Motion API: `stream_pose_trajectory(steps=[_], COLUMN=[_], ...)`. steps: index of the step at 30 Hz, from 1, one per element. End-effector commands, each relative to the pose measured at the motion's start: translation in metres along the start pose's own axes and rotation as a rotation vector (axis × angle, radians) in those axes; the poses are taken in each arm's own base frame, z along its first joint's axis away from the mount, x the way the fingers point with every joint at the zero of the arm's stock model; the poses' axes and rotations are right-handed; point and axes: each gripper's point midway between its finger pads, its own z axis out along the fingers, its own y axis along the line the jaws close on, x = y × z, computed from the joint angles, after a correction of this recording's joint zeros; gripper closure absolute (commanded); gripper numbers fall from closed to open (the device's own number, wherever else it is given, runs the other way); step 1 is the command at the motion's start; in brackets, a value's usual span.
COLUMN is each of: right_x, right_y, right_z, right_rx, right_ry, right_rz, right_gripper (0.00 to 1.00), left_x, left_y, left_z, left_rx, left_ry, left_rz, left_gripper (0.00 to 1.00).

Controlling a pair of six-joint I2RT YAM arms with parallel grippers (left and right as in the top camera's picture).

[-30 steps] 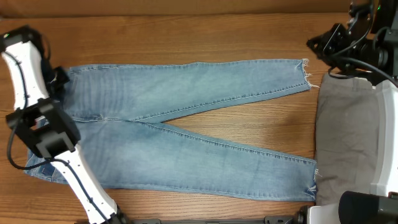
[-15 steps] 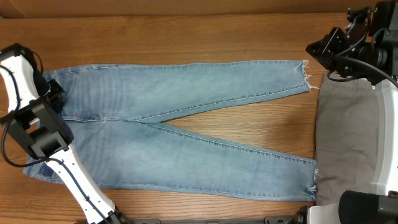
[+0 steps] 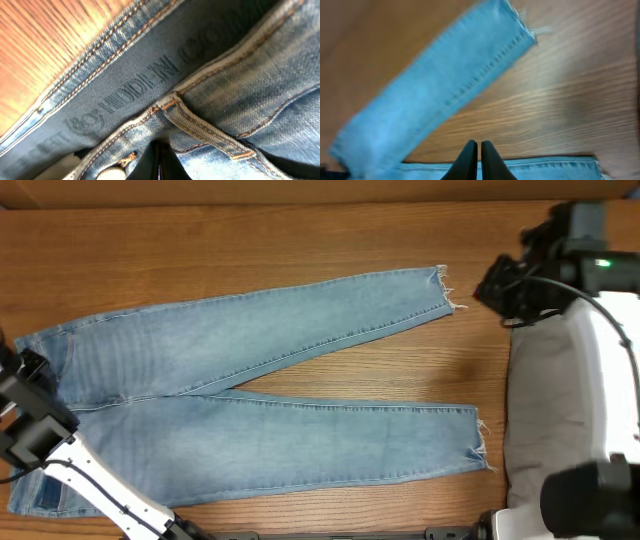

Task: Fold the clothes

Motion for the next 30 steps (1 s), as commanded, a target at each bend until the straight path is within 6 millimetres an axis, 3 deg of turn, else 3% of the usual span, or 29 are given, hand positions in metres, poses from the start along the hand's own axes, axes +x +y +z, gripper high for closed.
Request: stream_pose_trajectory(steps=[1,5,9,13,17,20,25,30], right_x=[0.011,0.005,-0.011,-0.017,-0.020,-0.026,-0.042,-0.060], right_y=[-0.011,-0.006,-0.007,-0.021,-0.037,-0.054,-0.111,-0.127], right_z=[0.046,0.097,0.140,0.186,0.217,0.233,0.247,0.253], right_rx=[0.051,0.026,0.022,0.035,0.054,0.096,0.311,0.236], right_ry=[0.067,0.053,0.011,0.018,0.017,-0.003,-0.091,-0.120], right_rz=[0.000,-0.049,-0.074,-0.071,-0.061,-0.043,0.029,0.105], right_gripper=[0.92,0.92,0.92,0.87,0.91,0.94,0.96,0.96], left_x=[-0.004,0.005,0.027,0.057,0.089,0.111,0.138,0.154], left_y=[-0.021,-0.038,-0.050,-0.062,-0.073,-0.079,-0.083,-0.086], left_z=[-0.028,-0.089,-0.145,-0.195,-0.231,-0.249,-0.264,-0.262], left_rx=[0.105,0.182,0.214,0.237,0.254,0.251,0.241,0.230], left_ry=[-0.074,-0.205,-0.315,-0.418,-0.492,-0.528,-0.554,-0.525], left_rz=[0.077,0.135,0.186,0.253,0.322,0.372,0.412,0.439], left_gripper=[0.90,0.77,0.69,0.65,0.64,0.62,0.61,0.62])
